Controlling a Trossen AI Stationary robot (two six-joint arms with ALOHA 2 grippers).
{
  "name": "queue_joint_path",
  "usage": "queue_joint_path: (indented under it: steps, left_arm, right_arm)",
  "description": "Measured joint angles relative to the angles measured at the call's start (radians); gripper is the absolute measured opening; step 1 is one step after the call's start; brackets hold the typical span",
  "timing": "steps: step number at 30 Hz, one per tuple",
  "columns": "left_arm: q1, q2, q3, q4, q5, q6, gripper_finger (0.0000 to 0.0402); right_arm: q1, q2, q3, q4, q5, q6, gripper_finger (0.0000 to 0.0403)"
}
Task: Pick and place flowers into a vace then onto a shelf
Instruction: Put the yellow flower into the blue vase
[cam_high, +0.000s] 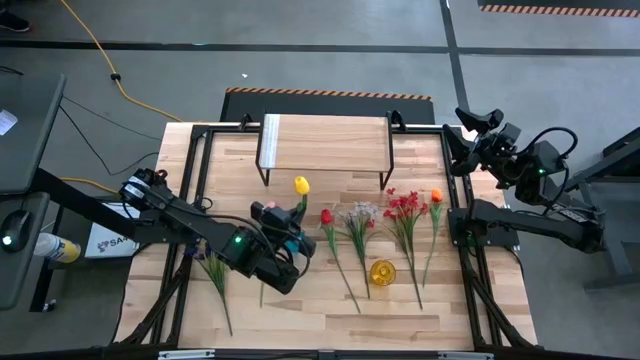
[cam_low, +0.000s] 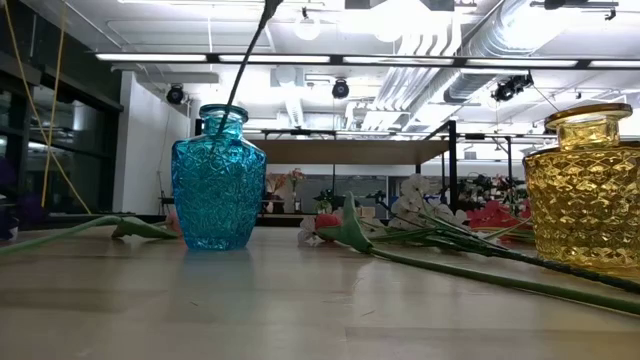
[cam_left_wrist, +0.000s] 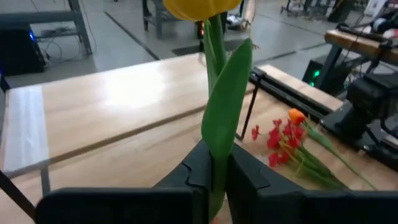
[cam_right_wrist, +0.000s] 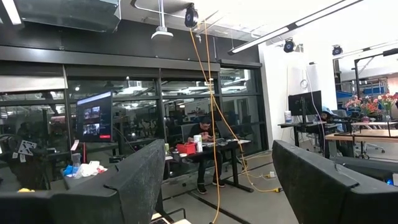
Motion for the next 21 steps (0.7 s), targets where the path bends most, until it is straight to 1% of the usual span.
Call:
queue_joint_path:
  steps: [4,8,13,21]
  left_arm:
    - [0.000,0.000,0.000,0.000,0.066,0.000,0.0062]
    - [0.000,0.000,0.000,-0.005,0.140,0.000,0.0070]
    - [0.000,0.000,0.000,-0.008,0.234,0.000,0.0094]
    - [0.000,0.000,0.000,-0.028,0.325,-0.001,0.0147]
  right_arm:
    - [0.000,0.000,0.000,0.000,0.000,0.000,0.0287]
    - [0.000,0.000,0.000,0.000,0.000,0.000,0.0287]
    - [0.000,0.000,0.000,0.000,0.000,0.000,0.0287]
    - [0.000,0.000,0.000,0.000,0.000,0.000,0.0287]
